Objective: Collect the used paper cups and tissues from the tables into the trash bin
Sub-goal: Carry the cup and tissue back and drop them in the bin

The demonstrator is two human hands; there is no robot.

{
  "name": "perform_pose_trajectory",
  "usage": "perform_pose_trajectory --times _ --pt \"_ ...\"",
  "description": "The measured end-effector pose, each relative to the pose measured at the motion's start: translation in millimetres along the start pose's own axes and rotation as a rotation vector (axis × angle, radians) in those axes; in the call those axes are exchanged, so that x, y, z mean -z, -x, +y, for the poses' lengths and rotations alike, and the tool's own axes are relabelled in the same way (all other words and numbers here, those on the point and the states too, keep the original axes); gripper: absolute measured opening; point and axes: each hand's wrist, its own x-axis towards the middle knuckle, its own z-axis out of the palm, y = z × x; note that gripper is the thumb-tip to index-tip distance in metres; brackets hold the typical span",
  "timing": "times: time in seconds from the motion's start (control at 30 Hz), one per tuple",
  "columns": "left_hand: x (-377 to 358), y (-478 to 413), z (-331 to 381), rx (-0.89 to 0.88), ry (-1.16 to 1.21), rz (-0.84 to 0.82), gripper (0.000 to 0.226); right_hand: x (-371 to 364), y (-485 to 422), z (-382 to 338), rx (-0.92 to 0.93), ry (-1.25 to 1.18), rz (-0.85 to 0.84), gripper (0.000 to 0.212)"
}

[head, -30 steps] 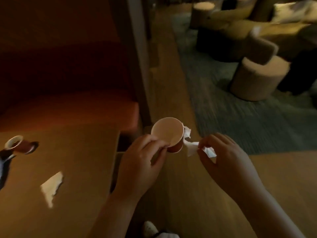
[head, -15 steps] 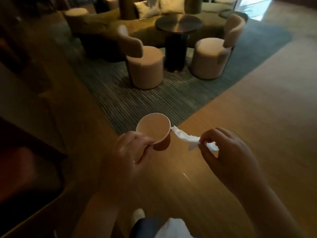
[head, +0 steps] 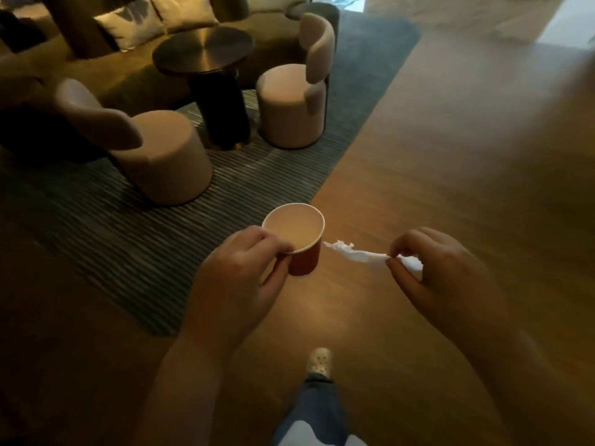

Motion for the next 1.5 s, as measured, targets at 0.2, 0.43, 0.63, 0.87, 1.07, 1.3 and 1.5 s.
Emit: perform_pose_trajectory --times 0.2,0.43,0.63,0.87,1.07,1.3,1.5 --pt "-26 -146 -15 -0.028 0.09 0.001 0.021 25 -139 29 -0.007 0.057 0.073 0.006" --pt "-88 -295 13 -0.169 0.176 -0.106 0.019 44 -207 103 -0.133 0.006 0.085 0.005" --pt "-162 -409 38 -0.212 0.165 -0.174 0.02 70 -277 213 -0.286 0.0 0.147 0.002" --pt "-238 -565 85 -0.209 0.176 -0.178 0.02 126 -390 335 -0.323 0.008 0.191 0.009" --pt "-283 -660 78 -0.129 0.157 -0.181 0.02 126 -503 403 -0.279 -0.011 0.108 0.019" --pt "-326 -783 11 -0.015 0.126 -0.14 0.015 94 -657 453 -0.168 -0.042 -0.016 0.014" --pt "-356 -934 -44 -0.01 0.176 -0.121 0.023 99 -814 491 -0.163 -0.021 -0.001 0.01"
